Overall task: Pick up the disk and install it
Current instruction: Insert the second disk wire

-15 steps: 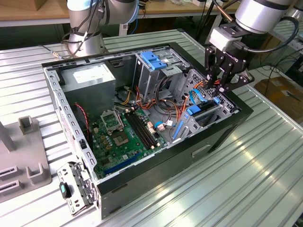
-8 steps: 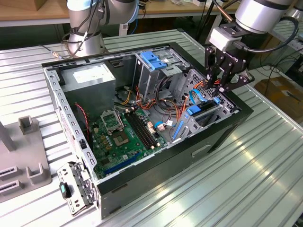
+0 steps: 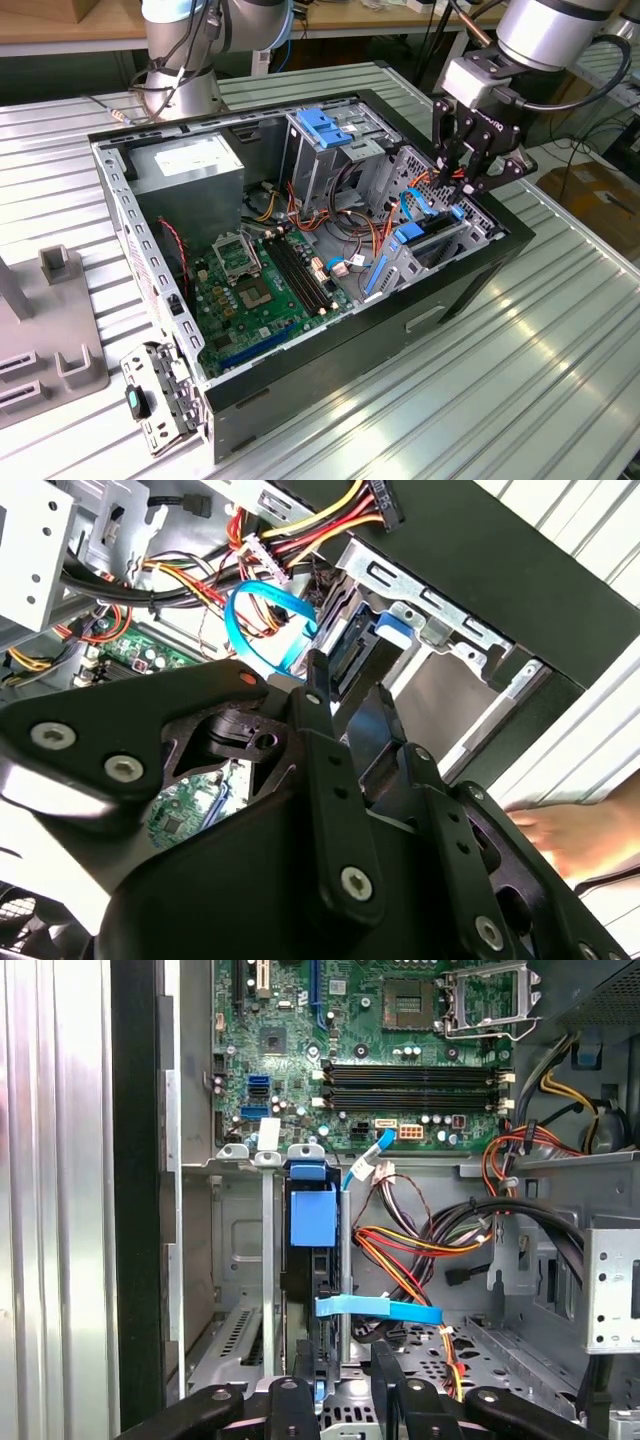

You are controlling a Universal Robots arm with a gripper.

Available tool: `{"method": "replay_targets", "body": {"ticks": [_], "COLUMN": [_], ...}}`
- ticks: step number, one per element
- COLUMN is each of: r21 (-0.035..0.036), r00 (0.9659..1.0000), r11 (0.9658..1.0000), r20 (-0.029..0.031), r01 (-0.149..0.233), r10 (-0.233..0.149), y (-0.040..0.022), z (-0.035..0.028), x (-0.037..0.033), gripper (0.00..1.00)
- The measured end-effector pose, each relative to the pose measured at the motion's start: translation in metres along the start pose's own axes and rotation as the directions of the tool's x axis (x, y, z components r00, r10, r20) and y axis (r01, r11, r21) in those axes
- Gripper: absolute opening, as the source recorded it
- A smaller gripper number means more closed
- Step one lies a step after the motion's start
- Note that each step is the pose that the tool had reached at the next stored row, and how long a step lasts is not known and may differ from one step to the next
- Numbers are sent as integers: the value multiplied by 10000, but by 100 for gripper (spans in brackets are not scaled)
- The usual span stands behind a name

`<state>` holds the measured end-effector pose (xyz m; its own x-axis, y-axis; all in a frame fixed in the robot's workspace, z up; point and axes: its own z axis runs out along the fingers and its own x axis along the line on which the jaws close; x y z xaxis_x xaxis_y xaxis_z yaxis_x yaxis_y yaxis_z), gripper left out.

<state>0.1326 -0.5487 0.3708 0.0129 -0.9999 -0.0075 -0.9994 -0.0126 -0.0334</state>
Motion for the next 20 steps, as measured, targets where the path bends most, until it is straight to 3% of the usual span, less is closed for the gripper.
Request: {"method": "replay_targets", "body": {"ticks": [8, 20], "r21": [-5, -6], "r00": [9957, 9943], "r11": [9957, 9943], "r20": [34, 39], "r01": [931, 1063], "r10": [-931, -1063], "y": [-12, -12], "z": [0, 0], "x": [0, 0], "gripper": [36, 36]}}
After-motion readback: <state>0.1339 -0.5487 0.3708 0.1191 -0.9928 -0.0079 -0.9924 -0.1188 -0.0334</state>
